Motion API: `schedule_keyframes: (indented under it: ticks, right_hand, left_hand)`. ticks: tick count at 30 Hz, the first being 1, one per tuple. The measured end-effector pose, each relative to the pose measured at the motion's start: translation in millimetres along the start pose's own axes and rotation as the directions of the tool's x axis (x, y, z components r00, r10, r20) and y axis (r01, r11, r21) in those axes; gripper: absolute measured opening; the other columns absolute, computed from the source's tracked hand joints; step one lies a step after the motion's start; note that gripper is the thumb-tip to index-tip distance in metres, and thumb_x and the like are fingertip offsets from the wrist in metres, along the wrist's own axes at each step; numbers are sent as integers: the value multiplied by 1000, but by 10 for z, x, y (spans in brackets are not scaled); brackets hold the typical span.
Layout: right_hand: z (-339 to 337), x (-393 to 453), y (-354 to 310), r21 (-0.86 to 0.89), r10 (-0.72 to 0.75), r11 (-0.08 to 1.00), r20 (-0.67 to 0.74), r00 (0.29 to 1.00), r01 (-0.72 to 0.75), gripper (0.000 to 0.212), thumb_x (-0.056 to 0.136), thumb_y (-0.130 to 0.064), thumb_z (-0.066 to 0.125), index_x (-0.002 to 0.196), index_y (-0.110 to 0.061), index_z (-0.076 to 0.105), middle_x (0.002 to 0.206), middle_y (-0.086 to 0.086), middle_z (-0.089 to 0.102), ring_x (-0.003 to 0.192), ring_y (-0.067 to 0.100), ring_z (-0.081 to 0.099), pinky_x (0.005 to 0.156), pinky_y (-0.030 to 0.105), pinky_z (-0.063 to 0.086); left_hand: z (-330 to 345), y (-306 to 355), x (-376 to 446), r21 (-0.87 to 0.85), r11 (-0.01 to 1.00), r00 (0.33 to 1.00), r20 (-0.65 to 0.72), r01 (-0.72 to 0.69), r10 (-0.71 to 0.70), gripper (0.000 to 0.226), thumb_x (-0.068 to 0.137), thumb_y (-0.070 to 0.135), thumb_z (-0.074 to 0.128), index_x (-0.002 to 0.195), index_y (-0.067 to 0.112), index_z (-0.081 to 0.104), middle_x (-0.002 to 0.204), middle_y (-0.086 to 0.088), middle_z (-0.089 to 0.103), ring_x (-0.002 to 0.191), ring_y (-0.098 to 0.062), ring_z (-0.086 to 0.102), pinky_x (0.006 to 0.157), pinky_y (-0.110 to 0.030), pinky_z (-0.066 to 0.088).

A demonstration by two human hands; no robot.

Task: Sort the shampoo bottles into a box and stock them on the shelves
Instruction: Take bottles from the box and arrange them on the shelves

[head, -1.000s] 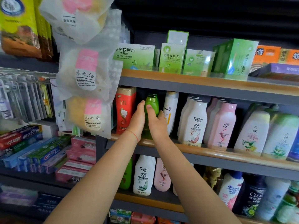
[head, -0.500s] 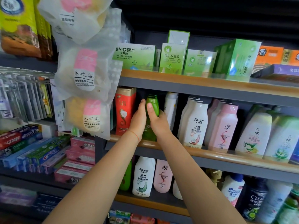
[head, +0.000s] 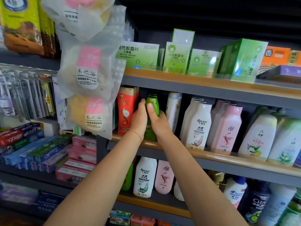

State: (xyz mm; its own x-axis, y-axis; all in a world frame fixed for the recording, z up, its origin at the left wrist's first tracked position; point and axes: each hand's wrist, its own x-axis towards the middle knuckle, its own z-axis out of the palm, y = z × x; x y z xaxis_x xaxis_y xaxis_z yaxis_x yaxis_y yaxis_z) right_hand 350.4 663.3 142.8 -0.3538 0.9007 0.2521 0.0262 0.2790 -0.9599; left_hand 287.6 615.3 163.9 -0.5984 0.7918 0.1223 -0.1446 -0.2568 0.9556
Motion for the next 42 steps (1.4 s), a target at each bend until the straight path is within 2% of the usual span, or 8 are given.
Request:
schedule_keyframes:
  ticks: [6, 19, 27, 31, 33, 35, 38, 42]
  right_hand:
    - [46, 57, 6, 42, 21, 999, -5, 1000, -21, 116, 43, -93, 67, 133, -22, 50, 123, 0, 65, 108, 18, 66, 95, 41, 56]
    - [27, 82, 31, 71, 18, 997, 3, 1000, -18, 115, 45, -89, 68, 137, -22, 47, 127, 0, 61, 111, 17, 63, 96, 39, 54]
    - [-19, 124, 46, 105, 38, 994, 44, 998, -43, 125, 42, -90, 71, 141, -20, 42, 128, 1, 61, 111, 18, 65, 95, 40, 55]
    - [-42, 157, 50, 112, 44, 992, 67, 997, -52, 128, 42, -87, 72, 146, -21, 38, 131, 1, 60, 113, 18, 63, 97, 40, 54]
    - [-30, 170, 49, 119, 42, 992, 78, 996, -51, 131, 39, -89, 73, 146, -24, 38, 133, 0, 59, 115, 19, 63, 98, 42, 54]
    - [-20, 176, 48, 114, 40, 992, 74, 996, -48, 133, 38, -90, 73, 148, -26, 35, 136, -1, 57, 119, 20, 61, 100, 44, 52]
    - [0, 180, 53, 111, 43, 993, 69, 997, -50, 135, 37, -92, 72, 149, -27, 34, 137, -2, 56, 121, 20, 59, 102, 45, 50]
    - [26, 161, 31, 112, 50, 992, 64, 997, -57, 136, 36, -92, 72, 150, -28, 32, 137, -2, 56, 121, 19, 59, 103, 45, 49]
  left_hand:
    - [-1, -57, 41, -11, 1000, 1000, 7, 2, -2, 30, 102, 51, 39, 83, 35, 57, 96, 3, 64, 85, -9, 57, 89, -33, 44]
    - [39, -394, 456, -77, 994, 997, 40, 75, -72, 55, 77, 74, 49, 102, 32, 73, 105, -1, 74, 110, -23, 65, 92, -38, 49]
    - [-14, 30, -85, -6, 999, 999, -6, 51, -51, 33, 105, 45, 36, 120, 24, 57, 101, 0, 60, 95, -18, 57, 92, -34, 45]
    - [-72, -35, -262, 66, 978, 980, 7, -197, 197, 40, 107, 36, 35, 140, 22, 52, 134, 8, 56, 125, -8, 50, 106, -23, 39]
    - [-176, -150, -350, 160, 882, 890, -47, -443, 455, 38, 105, 26, 37, 138, 24, 55, 132, 15, 54, 121, 4, 49, 98, -8, 36]
    - [-291, -276, -349, 322, 738, 749, -117, -593, 652, 40, 98, 17, 39, 131, 18, 61, 129, 12, 57, 120, 3, 50, 102, -14, 39]
    - [-400, -430, -255, 533, 595, 671, -67, -601, 738, 54, 89, 7, 41, 143, 9, 47, 153, -5, 40, 144, -17, 33, 120, -24, 22]
    - [-455, -531, -215, 617, 573, 719, -18, -539, 695, 73, 89, -1, 51, 156, 13, 25, 165, -8, 16, 152, -21, 14, 122, -29, 11]
